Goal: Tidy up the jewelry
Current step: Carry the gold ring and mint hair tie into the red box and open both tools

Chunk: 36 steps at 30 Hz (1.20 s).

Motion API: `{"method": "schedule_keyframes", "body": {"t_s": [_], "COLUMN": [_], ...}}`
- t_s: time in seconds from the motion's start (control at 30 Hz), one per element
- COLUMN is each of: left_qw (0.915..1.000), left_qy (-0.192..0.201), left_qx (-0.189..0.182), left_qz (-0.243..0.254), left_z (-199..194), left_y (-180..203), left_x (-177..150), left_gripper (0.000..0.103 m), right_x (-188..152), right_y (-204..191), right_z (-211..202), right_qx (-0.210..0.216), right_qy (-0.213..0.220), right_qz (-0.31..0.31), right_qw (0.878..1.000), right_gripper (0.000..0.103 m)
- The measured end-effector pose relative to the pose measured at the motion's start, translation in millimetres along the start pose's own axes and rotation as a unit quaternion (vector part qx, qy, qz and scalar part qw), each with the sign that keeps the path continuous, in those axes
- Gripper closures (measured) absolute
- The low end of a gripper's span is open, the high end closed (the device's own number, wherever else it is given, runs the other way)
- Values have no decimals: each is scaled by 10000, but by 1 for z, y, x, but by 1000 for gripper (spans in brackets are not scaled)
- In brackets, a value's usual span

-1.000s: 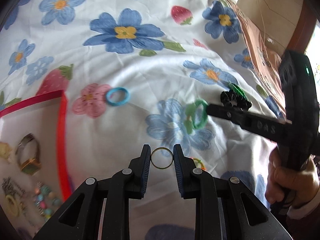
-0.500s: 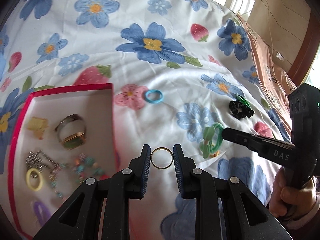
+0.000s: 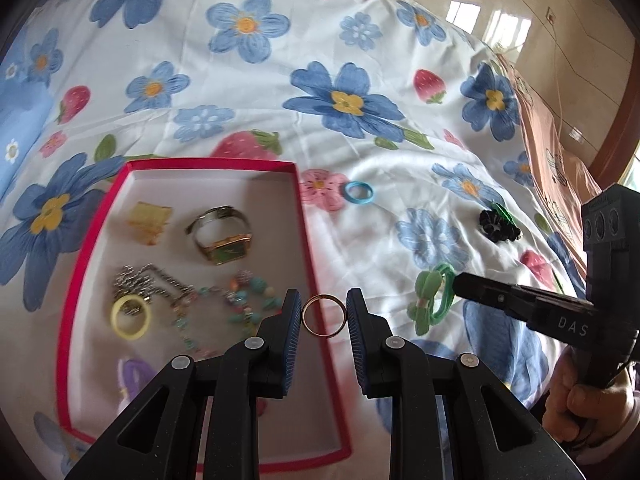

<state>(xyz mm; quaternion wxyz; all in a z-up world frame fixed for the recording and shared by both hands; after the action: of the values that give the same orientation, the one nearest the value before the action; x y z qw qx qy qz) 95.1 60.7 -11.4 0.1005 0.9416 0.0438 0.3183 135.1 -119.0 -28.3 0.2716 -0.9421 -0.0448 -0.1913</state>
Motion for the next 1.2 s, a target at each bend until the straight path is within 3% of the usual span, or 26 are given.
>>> {"method": "schedule_keyframes", "body": {"t_s": [0.37,0.9,1.2], "left_qw": [9993,9927,9905], "left_qy": [65,299,131], "left_qx": [185,753,882], "left_qz": [-318,-898,-1042], "left_z": [-26,-66,-59], "left_y": [-37,-106,-124], "left_x": [-14,-30,-43], "left_gripper": [81,81,81], "right_x": [-10,-8,-8], "right_y": [-41,-89,-107], "right_z": [21,42,63], "right_qx": [255,483,523], "right_qy": [-255,-411,-548], "right_qz": [-294,-680,-803], "right_qw": [9989,9957,9939], "right_gripper": [102,102,102]}}
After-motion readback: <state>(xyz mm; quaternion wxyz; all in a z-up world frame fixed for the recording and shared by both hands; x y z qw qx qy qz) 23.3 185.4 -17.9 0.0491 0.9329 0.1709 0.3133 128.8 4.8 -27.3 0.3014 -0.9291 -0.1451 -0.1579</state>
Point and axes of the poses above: each gripper's, at about its wrist camera, not at the fingertips, and z roughly the way its jaws point, y to its right, x to its top, the point moved 5 cm from there along z, roughly the way its jaws point, and after that the axes turned 4 degrees about -y, right-handed, at the moved point
